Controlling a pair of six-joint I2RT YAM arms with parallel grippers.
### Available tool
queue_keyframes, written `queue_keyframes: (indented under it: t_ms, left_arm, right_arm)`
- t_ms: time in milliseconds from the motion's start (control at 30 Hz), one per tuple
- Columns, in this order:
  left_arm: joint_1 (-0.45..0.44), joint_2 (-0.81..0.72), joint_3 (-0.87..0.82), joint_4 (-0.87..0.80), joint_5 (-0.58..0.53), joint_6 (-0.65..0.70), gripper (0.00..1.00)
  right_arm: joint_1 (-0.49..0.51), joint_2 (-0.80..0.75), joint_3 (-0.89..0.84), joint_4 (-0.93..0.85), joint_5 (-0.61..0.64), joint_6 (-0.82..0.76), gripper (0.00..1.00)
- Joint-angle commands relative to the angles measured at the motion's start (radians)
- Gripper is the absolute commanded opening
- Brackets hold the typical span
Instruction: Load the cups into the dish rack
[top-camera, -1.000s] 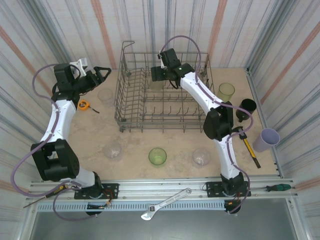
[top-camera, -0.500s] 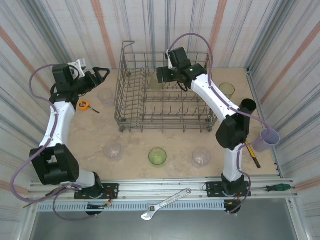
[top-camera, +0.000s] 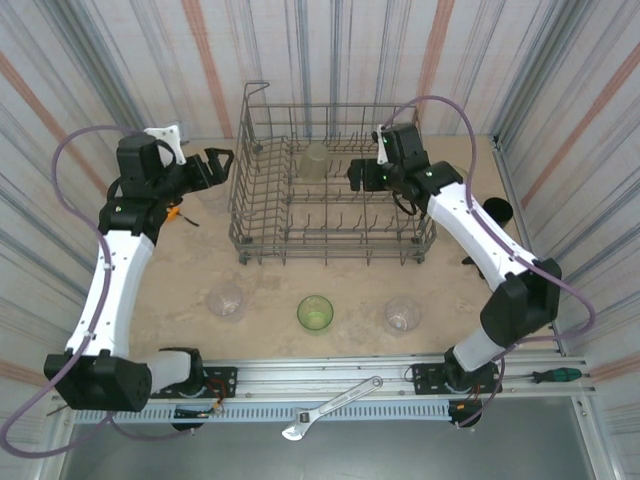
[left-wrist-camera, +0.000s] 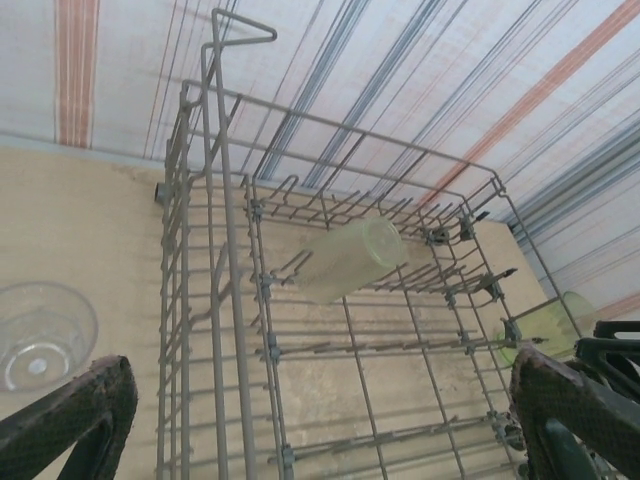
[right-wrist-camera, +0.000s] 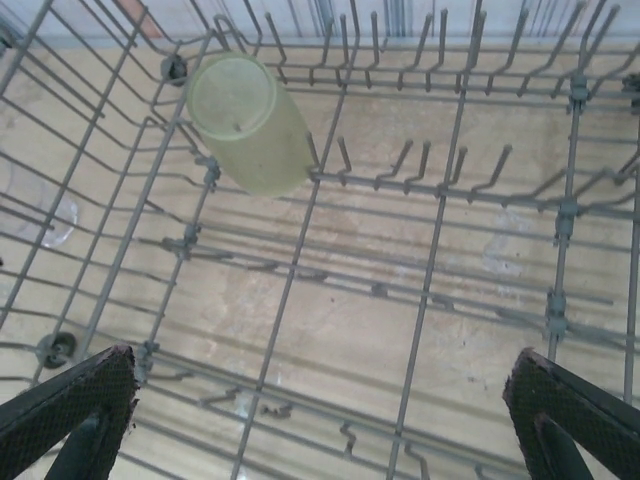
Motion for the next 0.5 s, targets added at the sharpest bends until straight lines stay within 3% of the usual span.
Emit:
queue_keyframes:
  t_ms: [0,267,467]
  left_arm:
    - [-0.057,-0.065,0.012,-0.138,-0.105,-0.024,0.99]
    - [-0.261,-0.123,-0.017,-0.236,-0.18,-0.11,0.99]
    - [-0.402,-0.104,0.01,-0.324,-0.198,-0.153,0.99]
  right_arm:
    - [-0.008,-0.092,-0.093,0.058,-0.032,0.051,0.99]
    - [-0.026,-0.234,-0.226,0.122,-0.06,0.085,0.99]
    - [-0.028,-0.254,-0.245,0.102,-0.049,0.084,0.99]
